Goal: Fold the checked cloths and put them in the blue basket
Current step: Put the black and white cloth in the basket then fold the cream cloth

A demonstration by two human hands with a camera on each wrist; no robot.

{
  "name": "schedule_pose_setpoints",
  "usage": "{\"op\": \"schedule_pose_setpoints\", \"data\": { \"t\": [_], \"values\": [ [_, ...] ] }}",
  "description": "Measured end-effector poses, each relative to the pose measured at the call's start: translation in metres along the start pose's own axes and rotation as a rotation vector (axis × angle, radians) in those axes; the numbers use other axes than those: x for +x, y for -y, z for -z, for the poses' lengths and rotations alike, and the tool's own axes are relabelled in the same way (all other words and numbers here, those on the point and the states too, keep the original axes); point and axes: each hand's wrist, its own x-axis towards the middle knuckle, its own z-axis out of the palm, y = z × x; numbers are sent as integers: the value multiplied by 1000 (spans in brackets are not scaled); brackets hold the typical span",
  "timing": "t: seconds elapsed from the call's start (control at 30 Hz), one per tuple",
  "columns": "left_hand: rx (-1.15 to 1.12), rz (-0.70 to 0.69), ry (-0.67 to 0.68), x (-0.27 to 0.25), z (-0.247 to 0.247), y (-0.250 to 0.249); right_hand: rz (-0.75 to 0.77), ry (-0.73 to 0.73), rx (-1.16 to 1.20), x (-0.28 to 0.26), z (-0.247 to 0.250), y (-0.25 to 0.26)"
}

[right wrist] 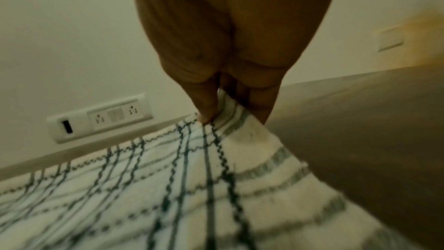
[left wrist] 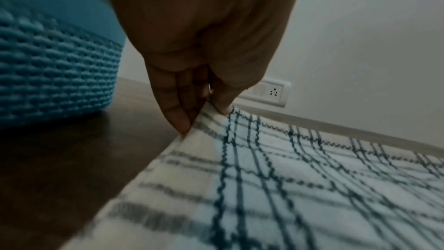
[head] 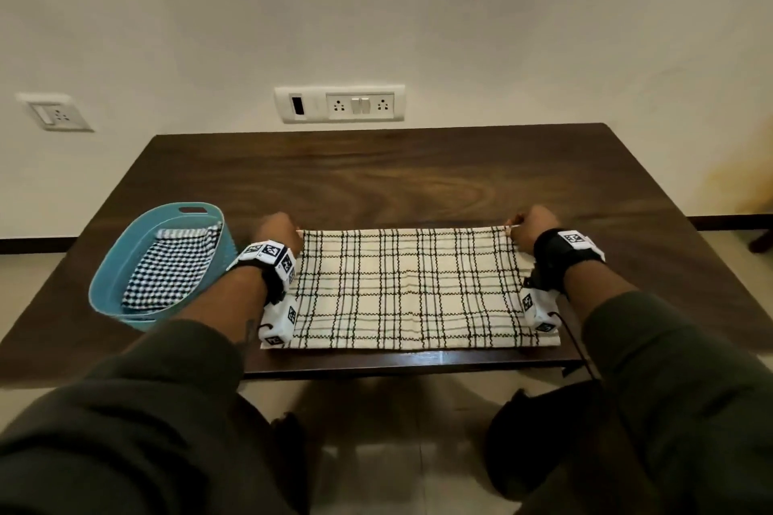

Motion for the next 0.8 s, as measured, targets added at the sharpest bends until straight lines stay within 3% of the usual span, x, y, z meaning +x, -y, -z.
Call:
{"op": "schedule_pose_setpoints", "data": {
  "t": [0.3, 0.43, 0.53, 0.67, 0.73, 0.8],
  "values": [
    [-67, 38, -7, 24, -22, 12, 11, -69, -122, 5, -15, -7],
    [85, 21, -22, 16, -16, 2, 40, -107, -383, -10, -17, 9],
    [162, -211, -79, -4, -21, -28, 152, -82, -401, -40, -39, 43],
    [195, -652, 113, -35, -48, -75, 398, 222, -392, -86, -92, 92],
    [321, -708, 199, -43, -61, -86, 424, 310, -434, -95, -114, 104],
    [372, -650, 270, -45, -67, -84, 389, 356, -493, -94, -122, 104]
  ]
}}
